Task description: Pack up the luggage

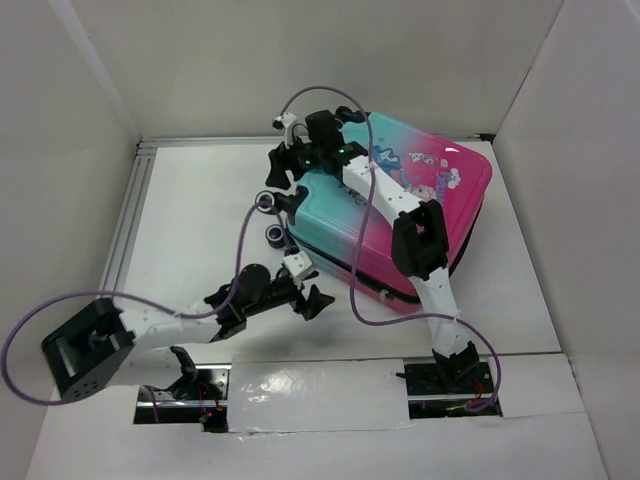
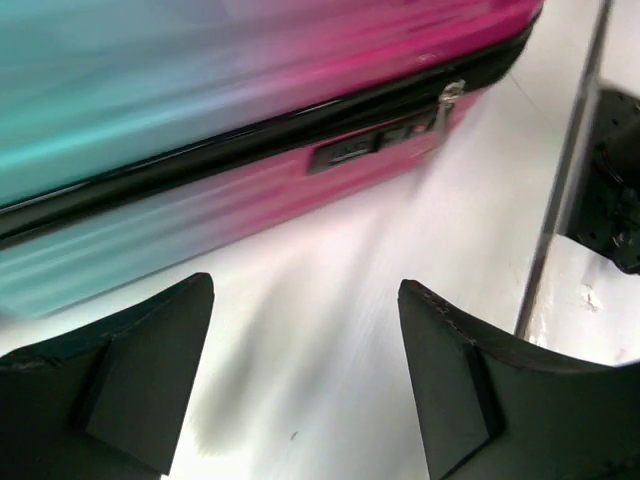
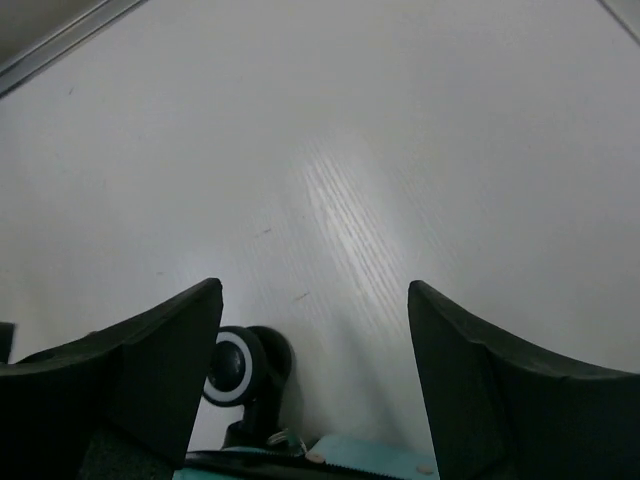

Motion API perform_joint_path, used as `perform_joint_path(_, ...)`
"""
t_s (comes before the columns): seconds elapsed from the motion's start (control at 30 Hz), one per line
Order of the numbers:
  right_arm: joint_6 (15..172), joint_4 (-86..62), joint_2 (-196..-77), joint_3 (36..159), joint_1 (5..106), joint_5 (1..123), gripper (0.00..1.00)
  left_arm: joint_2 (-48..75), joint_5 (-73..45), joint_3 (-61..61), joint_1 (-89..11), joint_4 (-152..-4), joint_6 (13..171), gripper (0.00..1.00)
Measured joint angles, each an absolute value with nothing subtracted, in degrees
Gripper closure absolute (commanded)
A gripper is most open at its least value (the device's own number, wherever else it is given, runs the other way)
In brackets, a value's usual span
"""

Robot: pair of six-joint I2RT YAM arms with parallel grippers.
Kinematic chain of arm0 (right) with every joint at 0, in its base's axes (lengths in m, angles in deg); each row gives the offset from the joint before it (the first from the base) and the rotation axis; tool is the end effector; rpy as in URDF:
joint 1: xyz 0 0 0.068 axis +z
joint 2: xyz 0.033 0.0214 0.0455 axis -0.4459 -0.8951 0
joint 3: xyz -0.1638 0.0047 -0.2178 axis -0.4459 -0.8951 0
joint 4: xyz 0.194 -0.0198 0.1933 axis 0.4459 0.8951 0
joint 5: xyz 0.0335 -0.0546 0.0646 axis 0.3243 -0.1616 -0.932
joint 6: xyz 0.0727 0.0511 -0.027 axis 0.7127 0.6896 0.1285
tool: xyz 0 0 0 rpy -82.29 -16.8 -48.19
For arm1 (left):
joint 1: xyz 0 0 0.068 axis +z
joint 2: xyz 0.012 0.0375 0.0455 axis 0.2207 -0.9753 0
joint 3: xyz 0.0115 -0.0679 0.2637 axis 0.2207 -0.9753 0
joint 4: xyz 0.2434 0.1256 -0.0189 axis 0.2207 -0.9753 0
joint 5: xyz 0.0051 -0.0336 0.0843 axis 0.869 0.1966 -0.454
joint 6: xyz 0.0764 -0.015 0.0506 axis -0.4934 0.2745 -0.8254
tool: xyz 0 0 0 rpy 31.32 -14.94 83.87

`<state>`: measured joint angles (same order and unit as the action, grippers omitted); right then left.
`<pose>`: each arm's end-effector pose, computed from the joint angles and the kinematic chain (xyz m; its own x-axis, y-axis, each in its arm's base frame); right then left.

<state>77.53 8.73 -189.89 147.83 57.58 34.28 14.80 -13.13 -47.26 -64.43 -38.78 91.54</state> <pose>0.4830 0.3472 0.2535 -0.2771 -0.3242 -0.9045 -0.9079 0.3965 0.1360 0.1866 -0.2571 0.1868 -0.2510 0.0182 -0.9678 0.8386 0.5035 -0.2081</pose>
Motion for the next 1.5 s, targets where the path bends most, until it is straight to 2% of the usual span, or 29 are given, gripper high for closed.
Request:
perform_joint_path(0.1, 81.7, 13.2, -189.6, 150.0, 56.5, 36.0, 0.17, 25.5, -18.4, -50.9, -63.5, -41.4, 91.7, 0.08)
perform_joint_path(0.17, 84.1, 15.1, -189.2, 151.2, 55.2, 36.9, 0.07, 33.8, -22.9, -50.9, -59.7, -43.8, 91.6, 0.03)
perform_joint_path(0.27, 85.9, 16.8, -186.2, 151.2, 53.9, 38.6, 0.01, 37.9, -25.4, -48.4, -53.9, -45.3, 91.6, 0.03)
perform_joint_path(0.37, 87.6, 19.6, -178.1, 149.9, 52.2, 41.1, 0.00, 37.5, -27.3, -43.5, -46.6, -46.5, 91.4, 0.01)
perform_joint_path(0.47, 89.6, 19.8, -166.1, 148.5, 50.2, 45.1, 0.00, 33.4, -26.9, -36.9, -39.4, -48.8, 91.9, 0.01)
perform_joint_path(0.57, 92.2, 18.9, -152.9, 144.3, 49.5, 50.9, 0.00, 23.9, -23.2, -26.6, -31.5, -52.1, 94.4, 0.01)
perform_joint_path(0.77, 102.7, 20.4, -132.2, 125.6, 50.0, 73.4, 0.00, 3.1, -14.9, -4.4, -23.5, -62.0, 100.5, 0.08)
perform_joint_path(0.9, 112.1, 28.2, -128.0, 113.6, 45.1, 90.2, 0.00, -3.0, -10.0, 1.0, -22.8, -68.0, 102.2, 0.09)
perform_joint_path(1.0, 117.5, 35.3, -129.3, 106.5, 39.5, 97.5, 0.00, -6.1, -8.2, 3.6, -24.6, -71.6, 101.9, 0.11)
perform_joint_path(1.27, 122.0, 42.1, -125.6, 103.0, 25.2, 106.6, 0.00, -9.4, -5.2, 4.9, -28.6, -75.7, 99.5, 0.11)
perform_joint_path(1.5, 122.5, 41.1, -124.1, 99.6, 18.8, 109.9, 0.00, -12.3, -6.0, 6.4, -31.4, -76.6, 97.1, 0.11)
